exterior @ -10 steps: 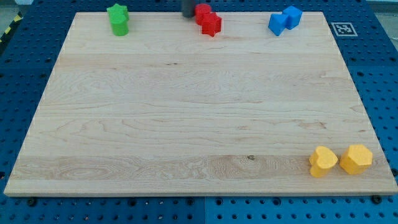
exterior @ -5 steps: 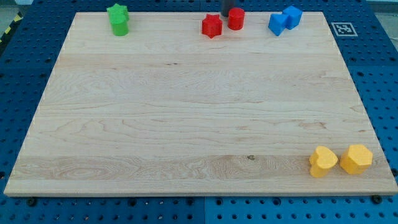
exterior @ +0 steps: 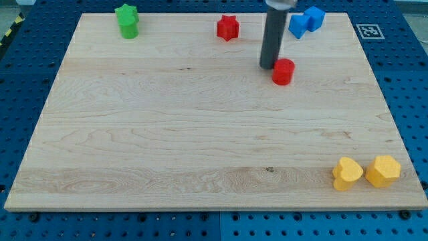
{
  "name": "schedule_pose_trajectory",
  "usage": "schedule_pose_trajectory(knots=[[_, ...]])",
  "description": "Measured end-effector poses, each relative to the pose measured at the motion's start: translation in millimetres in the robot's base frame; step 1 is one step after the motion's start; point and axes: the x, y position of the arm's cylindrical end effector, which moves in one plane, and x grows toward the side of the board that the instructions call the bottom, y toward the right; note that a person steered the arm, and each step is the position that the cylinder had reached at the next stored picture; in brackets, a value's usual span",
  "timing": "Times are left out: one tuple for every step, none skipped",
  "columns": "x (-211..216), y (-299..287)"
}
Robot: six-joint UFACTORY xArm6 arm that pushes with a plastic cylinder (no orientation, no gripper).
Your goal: Push the red circle towards the bottom right
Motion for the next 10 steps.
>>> schedule_pose_trajectory(knots=[[0, 15], [-3, 46], [-4, 69], [-4, 80], [2, 80], [29, 80], [62, 79], [42, 77], [4, 75], [9, 68]])
